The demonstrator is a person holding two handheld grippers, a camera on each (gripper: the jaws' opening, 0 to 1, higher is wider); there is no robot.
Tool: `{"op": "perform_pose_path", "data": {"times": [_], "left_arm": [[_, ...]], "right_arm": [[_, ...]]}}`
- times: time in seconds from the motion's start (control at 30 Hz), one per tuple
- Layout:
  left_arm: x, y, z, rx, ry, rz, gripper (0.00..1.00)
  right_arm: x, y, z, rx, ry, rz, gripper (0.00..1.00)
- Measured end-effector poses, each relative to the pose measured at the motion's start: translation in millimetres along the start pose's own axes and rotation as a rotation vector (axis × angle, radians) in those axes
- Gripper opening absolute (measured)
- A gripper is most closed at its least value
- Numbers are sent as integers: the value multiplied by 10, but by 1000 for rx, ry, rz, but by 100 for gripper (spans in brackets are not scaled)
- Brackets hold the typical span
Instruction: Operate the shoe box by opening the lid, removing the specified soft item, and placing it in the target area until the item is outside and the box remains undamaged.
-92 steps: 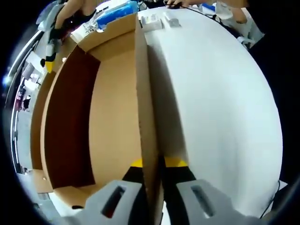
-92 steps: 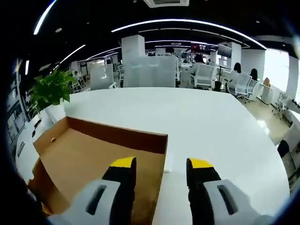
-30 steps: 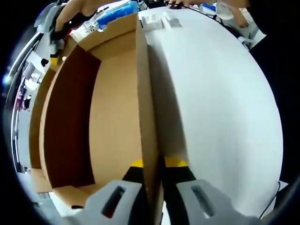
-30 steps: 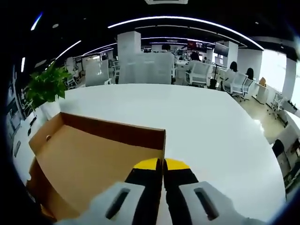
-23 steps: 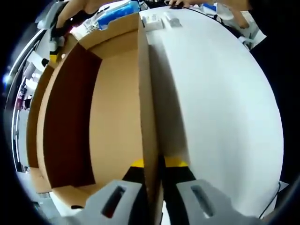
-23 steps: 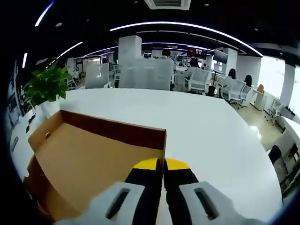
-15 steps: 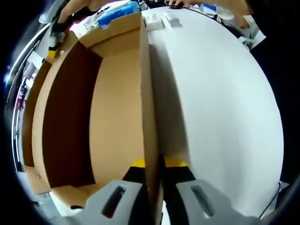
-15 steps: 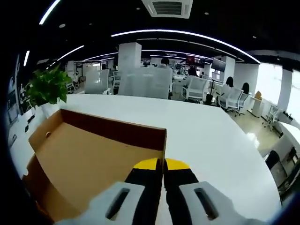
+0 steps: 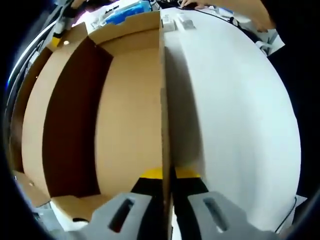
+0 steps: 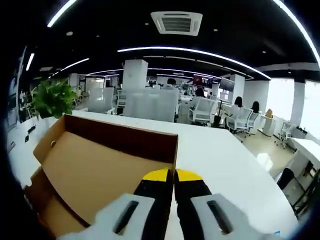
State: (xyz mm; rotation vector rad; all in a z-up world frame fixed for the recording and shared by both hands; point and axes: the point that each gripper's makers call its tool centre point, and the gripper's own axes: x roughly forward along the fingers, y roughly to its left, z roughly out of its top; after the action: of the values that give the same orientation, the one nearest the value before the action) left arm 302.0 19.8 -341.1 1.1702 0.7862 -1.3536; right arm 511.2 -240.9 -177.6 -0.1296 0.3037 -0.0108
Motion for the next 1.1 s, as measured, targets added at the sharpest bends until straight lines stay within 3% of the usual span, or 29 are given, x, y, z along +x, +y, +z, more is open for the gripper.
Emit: {"op": "perform_pose_path", "data": {"times": [0.53, 0.77, 1.1], "left_arm": [[8, -16, 7, -18, 3, -7, 3], [3, -25, 9, -20, 3, -13, 3], [0, -23, 11, -17, 6, -13, 3]], "right_arm": [[-388, -14, 213, -23, -215, -42, 1], [-559, 1, 266, -53, -248, -64, 1], [-747, -2, 208, -59, -241, -74, 1]]}}
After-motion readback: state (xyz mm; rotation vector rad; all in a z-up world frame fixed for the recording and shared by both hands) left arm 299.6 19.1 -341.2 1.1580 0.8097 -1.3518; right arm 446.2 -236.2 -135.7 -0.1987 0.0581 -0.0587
